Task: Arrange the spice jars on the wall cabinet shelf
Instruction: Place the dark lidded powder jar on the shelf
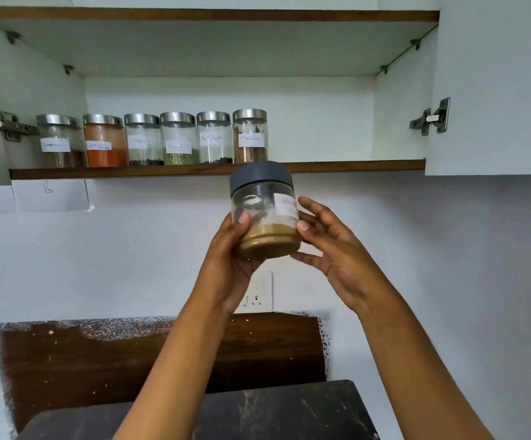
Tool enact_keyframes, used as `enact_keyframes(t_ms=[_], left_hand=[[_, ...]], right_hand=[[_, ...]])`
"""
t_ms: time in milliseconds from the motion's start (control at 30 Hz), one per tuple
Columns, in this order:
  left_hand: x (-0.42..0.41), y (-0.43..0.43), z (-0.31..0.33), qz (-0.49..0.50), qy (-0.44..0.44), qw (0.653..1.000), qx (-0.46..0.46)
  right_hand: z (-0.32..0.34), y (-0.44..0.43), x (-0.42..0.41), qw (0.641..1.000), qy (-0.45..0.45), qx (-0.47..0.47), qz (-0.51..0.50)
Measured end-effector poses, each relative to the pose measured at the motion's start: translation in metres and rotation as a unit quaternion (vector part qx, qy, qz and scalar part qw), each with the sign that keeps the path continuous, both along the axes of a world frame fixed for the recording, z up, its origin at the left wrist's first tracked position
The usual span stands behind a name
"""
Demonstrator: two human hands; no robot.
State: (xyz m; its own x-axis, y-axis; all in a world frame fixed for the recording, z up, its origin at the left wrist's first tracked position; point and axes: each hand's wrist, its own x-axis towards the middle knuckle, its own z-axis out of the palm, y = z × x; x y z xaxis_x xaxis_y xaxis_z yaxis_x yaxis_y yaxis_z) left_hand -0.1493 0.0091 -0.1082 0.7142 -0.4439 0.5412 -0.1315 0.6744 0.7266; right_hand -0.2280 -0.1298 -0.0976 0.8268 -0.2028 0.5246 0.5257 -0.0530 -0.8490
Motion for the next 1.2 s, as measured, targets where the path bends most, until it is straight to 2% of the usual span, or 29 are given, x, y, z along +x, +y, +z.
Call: enact_keyframes(t_ms=[100,267,333,400,467,533,667,800,1000,1200], left_hand=[[-0.003,-0.004,-0.001,-0.11,0.046,0.991,-0.052],[-0.004,-0.01,0.0,-0.152,0.056,0.982,-0.098],[-0.007,-0.013,0.001,-0.093,0.047,0.992,-0.075],[-0.012,-0.017,0.002,0.042,0.011,0.999,-0.006],[-0.019,-0.019,0.004,0.177,-0.038,0.982,0.056],[-0.023,-0.017,0.006,0.235,-0.069,0.967,0.067],[-0.028,-0.014,0.006,0.217,-0.124,0.966,0.073],[-0.028,-0.014,0.004,0.208,-0.201,0.947,0.142],[-0.027,-0.016,0.004,0.282,-0.217,0.924,0.14],[-0.032,-0.02,0.002,0.318,-0.208,0.918,0.112]], right_hand=[[-0.002,0.004,0.001,0.998,-0.006,0.028,0.048],[0.0,0.005,0.001,0.997,-0.026,0.037,0.068],[0.001,0.005,-0.001,0.997,-0.03,0.04,0.053],[0.002,0.005,-0.001,0.999,-0.046,0.025,0.009],[0.002,0.005,-0.002,0.997,-0.068,0.019,-0.032],[0.001,0.004,-0.002,0.995,-0.085,0.025,-0.054],[0.001,0.002,-0.005,0.992,-0.108,0.013,-0.064],[-0.001,0.005,-0.007,0.989,-0.123,-0.009,-0.085],[-0.003,0.005,-0.011,0.987,-0.108,-0.034,-0.118],[-0.005,0.002,-0.013,0.982,-0.094,-0.061,-0.155]])
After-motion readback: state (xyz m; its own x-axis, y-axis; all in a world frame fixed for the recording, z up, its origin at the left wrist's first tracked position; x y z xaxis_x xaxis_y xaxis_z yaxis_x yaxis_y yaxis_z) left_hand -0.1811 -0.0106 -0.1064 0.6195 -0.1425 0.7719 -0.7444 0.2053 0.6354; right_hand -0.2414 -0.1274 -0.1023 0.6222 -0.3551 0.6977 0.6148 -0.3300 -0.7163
